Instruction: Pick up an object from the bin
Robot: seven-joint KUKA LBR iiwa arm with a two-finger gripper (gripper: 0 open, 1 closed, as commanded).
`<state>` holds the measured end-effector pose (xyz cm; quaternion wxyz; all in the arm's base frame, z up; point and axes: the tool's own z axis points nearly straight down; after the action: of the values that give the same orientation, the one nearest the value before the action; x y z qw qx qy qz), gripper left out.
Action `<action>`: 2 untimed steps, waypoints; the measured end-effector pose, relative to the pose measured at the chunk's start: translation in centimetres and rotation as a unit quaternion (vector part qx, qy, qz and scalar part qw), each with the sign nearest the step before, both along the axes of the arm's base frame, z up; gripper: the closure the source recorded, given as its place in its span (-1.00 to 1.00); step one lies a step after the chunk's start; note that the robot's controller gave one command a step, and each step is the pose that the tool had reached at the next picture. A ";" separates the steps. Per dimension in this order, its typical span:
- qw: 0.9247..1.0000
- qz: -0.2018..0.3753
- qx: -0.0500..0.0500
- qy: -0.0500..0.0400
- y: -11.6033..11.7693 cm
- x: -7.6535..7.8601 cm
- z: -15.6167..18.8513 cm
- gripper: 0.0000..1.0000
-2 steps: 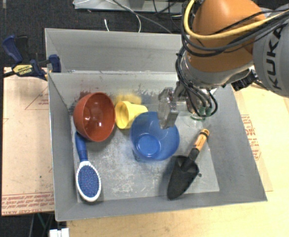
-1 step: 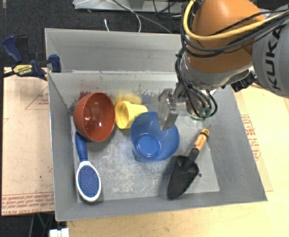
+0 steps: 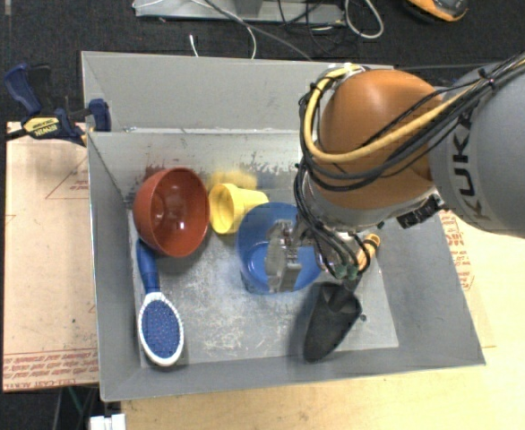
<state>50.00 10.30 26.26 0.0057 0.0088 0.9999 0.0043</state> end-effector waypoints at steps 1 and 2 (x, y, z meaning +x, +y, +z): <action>0.999 0.052 -0.001 -0.008 -1.9 -0.7 -1.8 1.00; 0.998 0.066 0.000 -0.010 -1.5 11.1 -2.4 1.00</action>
Offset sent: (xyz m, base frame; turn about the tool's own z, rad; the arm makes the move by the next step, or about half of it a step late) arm 0.1077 -0.0153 -0.0252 -0.1355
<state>61.07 8.81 23.84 0.0151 -0.0576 0.9982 0.0043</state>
